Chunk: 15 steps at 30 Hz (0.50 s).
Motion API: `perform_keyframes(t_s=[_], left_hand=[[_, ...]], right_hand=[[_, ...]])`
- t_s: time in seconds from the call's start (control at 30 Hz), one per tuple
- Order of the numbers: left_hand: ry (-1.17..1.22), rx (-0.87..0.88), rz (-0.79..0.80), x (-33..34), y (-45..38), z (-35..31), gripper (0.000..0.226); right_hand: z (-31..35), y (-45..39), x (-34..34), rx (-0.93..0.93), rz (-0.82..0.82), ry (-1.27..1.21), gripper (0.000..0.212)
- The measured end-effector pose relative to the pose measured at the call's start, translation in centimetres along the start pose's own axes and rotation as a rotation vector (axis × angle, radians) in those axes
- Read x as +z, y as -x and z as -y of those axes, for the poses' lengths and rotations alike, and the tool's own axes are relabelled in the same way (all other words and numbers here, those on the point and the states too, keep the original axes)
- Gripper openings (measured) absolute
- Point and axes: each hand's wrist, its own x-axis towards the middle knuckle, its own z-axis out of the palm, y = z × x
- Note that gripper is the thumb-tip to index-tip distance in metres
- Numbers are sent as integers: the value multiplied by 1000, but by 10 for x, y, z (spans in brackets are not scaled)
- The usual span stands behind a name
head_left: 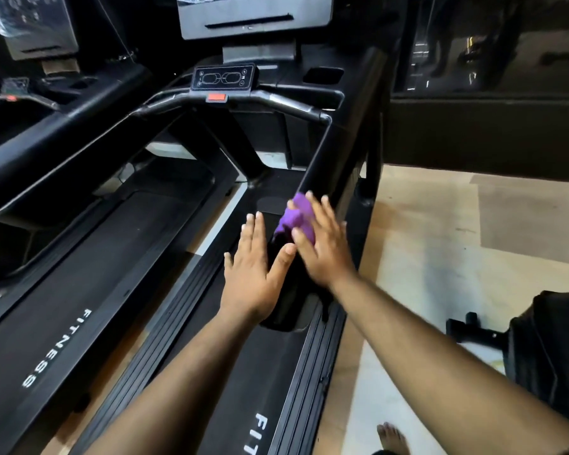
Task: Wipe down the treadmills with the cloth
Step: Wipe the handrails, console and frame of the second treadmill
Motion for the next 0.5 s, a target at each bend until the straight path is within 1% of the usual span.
perform_keyframes(t_s=[0.07,0.1,0.13,0.17,0.23,0.27,0.33,0.37,0.4,0.43,0.5], left_hand=[[-58,-26,23,-1,0,-4,114],[-82,-40,33,-1,0,-5,114],[-106,-53,39,-1,2,-5,113],[-129,-63,40,-1,3,-5,112],[-177,-66,52,-1,5,-5,116],[-197,-65,64,-2,3,-6,119],[-201,-60,91,-7,-4,-10,119],[-190,-56,95,-8,-12,-15,116],[-182,-49,88,-9,-20,-20,111],[-186,-41,85,-7,-30,-26,107],[-237,-24,107,-3,-46,-34,106]], right_hand=[[-3,-44,-15,132,20,27,60],[-1,-54,-17,194,23,35,61],[2,-56,-14,216,16,52,61],[5,-49,-9,187,-9,73,61],[10,-9,4,62,-48,66,63],[9,16,11,-12,-28,41,63],[8,55,18,-119,70,-20,63],[6,53,16,-137,115,-46,64],[2,41,13,-151,126,-49,64],[-5,22,10,-145,100,-34,63],[-18,-22,5,-72,7,-11,59]])
